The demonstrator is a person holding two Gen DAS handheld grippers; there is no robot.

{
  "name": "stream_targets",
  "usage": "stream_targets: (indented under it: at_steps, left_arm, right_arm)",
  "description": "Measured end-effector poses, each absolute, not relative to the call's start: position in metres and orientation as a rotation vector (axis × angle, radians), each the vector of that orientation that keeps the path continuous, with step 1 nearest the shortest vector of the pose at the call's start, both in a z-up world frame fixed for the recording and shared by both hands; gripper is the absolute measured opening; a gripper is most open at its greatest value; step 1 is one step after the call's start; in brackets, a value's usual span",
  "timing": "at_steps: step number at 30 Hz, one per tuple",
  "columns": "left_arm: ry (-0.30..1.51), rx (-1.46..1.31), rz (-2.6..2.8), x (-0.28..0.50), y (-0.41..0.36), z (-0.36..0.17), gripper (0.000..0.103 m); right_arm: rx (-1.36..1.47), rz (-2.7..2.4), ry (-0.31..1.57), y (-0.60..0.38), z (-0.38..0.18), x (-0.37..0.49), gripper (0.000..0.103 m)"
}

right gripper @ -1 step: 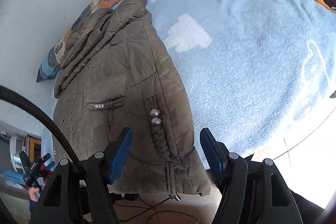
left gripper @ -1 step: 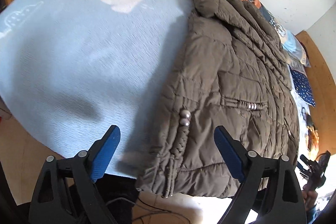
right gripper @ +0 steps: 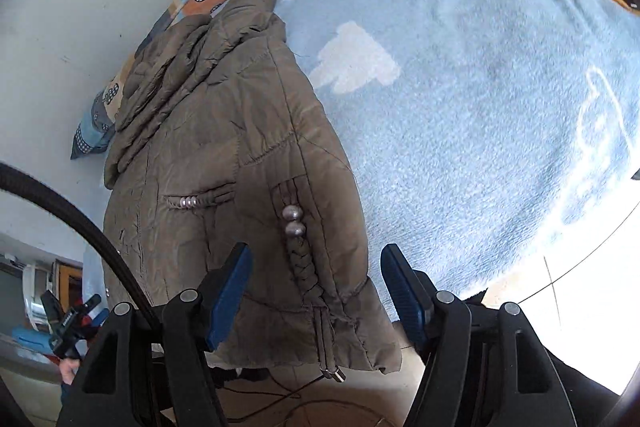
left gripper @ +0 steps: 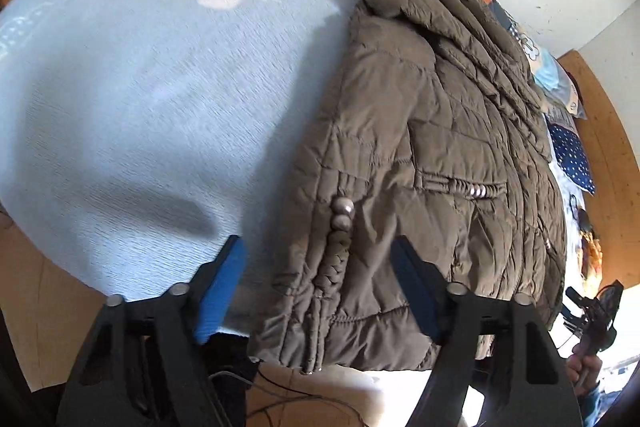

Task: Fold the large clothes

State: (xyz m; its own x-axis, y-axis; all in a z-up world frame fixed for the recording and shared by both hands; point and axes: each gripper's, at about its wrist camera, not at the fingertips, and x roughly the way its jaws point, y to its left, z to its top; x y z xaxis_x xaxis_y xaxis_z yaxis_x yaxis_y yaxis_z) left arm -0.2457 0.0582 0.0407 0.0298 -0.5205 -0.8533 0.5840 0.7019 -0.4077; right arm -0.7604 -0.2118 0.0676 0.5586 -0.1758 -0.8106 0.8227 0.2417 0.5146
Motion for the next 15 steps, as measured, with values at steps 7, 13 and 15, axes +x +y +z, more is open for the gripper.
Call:
stream_targets:
  at_steps: [7,13,15]
  left_arm:
    - [1.349,0.061,-0.852,-0.250,0.065,0.030,0.060]
    - [1.407,0.070,-0.873,-0.257,0.065,0.016,0.060]
    - [1.396,0.110,-0.894,-0.264,0.059,0.018,0.060]
  right_arm:
    - [1.185,-0.714,0.711,-0.212,0.058,-0.764,0.071]
    - [1.205,-0.689,0.768,-0.204,0.046,-0.761,0.071]
    - [1.199,-0.682,0.789,-0.202,0.044,-0.756,0.071]
